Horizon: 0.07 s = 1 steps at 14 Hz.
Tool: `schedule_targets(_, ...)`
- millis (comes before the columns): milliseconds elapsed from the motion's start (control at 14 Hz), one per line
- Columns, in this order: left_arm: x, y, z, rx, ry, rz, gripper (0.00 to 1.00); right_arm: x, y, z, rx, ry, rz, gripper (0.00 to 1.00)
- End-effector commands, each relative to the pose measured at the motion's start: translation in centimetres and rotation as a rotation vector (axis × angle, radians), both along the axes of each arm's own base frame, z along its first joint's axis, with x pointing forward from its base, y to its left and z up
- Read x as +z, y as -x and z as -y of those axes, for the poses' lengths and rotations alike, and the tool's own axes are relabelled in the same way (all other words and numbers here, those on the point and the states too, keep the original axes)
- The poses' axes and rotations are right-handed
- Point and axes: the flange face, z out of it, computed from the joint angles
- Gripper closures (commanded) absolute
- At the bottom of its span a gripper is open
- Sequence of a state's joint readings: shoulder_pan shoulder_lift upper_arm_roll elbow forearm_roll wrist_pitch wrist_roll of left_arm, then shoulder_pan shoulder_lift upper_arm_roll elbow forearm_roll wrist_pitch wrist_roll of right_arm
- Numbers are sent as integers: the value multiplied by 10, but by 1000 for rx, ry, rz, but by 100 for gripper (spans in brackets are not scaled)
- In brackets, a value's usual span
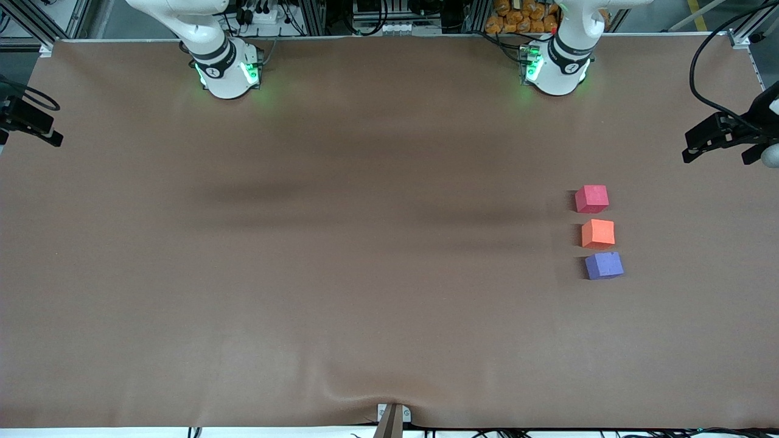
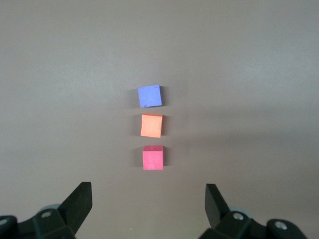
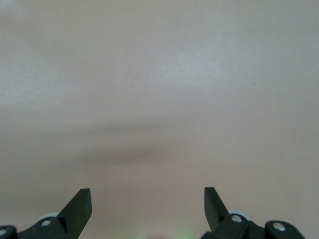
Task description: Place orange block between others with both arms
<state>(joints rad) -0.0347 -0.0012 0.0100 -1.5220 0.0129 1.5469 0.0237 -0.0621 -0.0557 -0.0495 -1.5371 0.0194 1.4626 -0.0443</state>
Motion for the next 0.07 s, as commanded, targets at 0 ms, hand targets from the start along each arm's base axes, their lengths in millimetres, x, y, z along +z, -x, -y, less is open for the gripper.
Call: schedule_targets(0, 0, 0, 3, 7, -8, 8, 0, 3, -2, -1, -6, -4, 4, 0)
